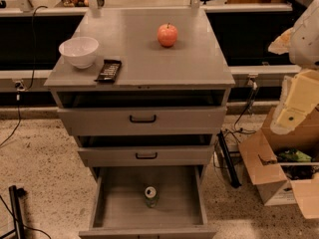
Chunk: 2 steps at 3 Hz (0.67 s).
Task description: Pick green can from bottom drawer and place on counter
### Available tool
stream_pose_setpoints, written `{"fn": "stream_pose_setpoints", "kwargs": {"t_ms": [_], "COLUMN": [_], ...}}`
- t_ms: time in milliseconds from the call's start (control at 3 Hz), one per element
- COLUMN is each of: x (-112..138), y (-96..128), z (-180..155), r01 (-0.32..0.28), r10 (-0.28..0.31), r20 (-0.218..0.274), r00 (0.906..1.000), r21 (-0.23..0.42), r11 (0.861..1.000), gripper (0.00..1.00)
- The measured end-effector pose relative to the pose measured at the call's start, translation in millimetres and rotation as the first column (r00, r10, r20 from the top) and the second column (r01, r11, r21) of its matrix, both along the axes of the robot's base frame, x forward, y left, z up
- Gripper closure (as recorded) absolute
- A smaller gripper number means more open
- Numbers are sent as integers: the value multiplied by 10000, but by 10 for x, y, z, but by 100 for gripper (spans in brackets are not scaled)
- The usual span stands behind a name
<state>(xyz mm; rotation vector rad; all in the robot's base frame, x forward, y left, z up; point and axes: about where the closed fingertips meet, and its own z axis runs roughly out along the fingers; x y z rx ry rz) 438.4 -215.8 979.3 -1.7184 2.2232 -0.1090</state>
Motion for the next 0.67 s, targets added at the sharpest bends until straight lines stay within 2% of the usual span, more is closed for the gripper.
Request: {"fn": "stream_pose_setpoints", "kwargs": {"t_ms": [333, 667], "x": [0, 51], "y": [0, 74], "z": [0, -132], "r01": [0, -395], "r10": [0, 391], "r20": [1, 149], "r00": [10000, 9991], "r21": [0, 276], "r11": [10000, 9988], "gripper": [0, 0]}}
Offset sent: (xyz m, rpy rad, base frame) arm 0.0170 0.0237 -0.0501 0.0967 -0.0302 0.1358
